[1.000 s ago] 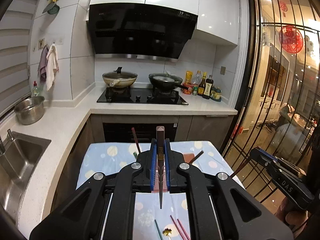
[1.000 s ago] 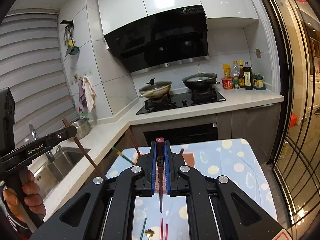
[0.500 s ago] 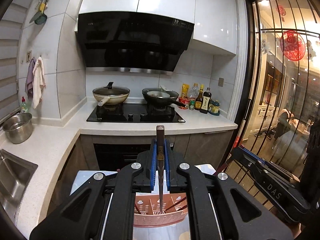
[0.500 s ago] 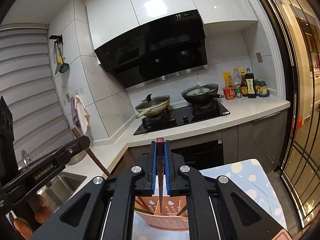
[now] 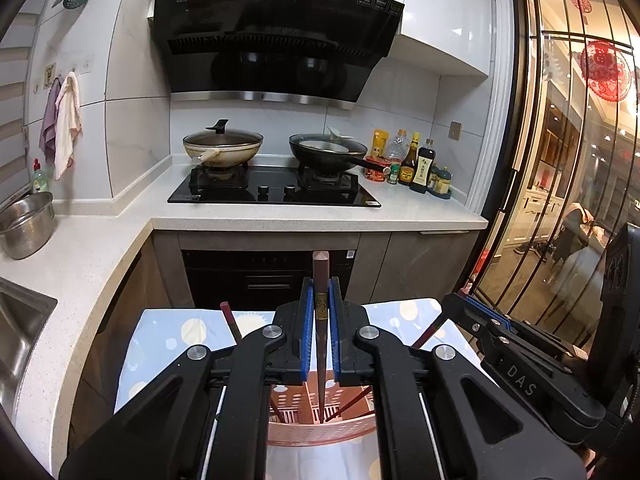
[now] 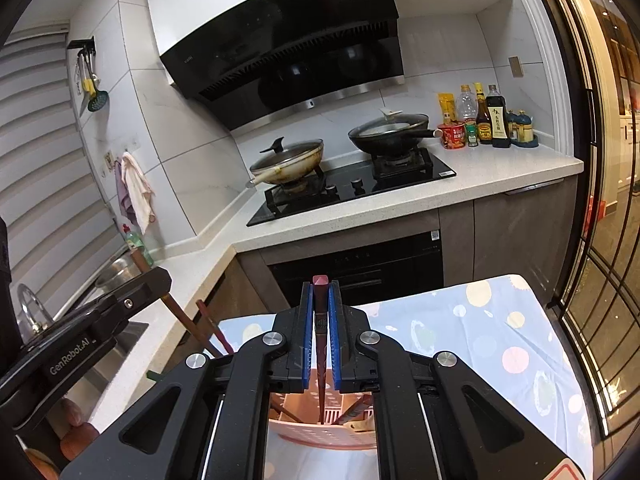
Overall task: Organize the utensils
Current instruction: 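Lower the dark brown chopstick into the holder with the left tool while the right tool releases its red one, then withdraw both open tools from the holder back over the remaining utensils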
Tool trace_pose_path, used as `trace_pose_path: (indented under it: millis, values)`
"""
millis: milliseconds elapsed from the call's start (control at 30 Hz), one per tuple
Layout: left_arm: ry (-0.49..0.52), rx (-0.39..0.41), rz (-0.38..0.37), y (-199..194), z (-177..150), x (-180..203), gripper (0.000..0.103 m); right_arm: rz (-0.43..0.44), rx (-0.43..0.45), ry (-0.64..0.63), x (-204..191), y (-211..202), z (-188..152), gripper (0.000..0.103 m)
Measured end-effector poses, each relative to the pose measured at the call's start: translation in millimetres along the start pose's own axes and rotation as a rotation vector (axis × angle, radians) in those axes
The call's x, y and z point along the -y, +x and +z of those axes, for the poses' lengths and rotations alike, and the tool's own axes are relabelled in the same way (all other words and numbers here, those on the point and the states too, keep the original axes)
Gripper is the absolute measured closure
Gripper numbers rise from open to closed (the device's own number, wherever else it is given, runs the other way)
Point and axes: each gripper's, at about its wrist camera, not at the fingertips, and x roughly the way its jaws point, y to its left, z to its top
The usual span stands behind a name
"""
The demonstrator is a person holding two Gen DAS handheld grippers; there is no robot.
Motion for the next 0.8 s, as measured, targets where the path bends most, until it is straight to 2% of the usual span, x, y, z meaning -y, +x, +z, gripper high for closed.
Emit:
trace_pose_path:
  millis: [167, 300, 467, 533, 800]
  values:
    - [0.0, -0.028, 0.021, 9.3, -4.2, 1.3, 0.095, -0.025, -0.033, -0.038, -0.6, 12.6, -9.9, 0.095]
    - [-0.01, -0.04, 0.042, 11.6, -7.8, -0.7, 0.073, -0.046, -0.019, -0.051, -0.4, 8.3, -16.0, 0.087]
    - [-0.018, -0.035, 0.057, 5.3, -11.1, -3.1, 0.064, -0.039, -0.004, -0.043, 1.2, -4.4, -18.4, 0.081]
    - [-0.022, -0.029, 0.065, 0.4, -12.1, -3.3, 0.057, -0.033, 0.002, -0.038, 1.4, -10.6, -18.4, 0.08]
    - [-0.025, -0.018, 0.077, -20.7, -17.5, -7.0, 0.054, -0.018, 0.019, -0.044, -3.5, -38.2, -24.3, 0.08]
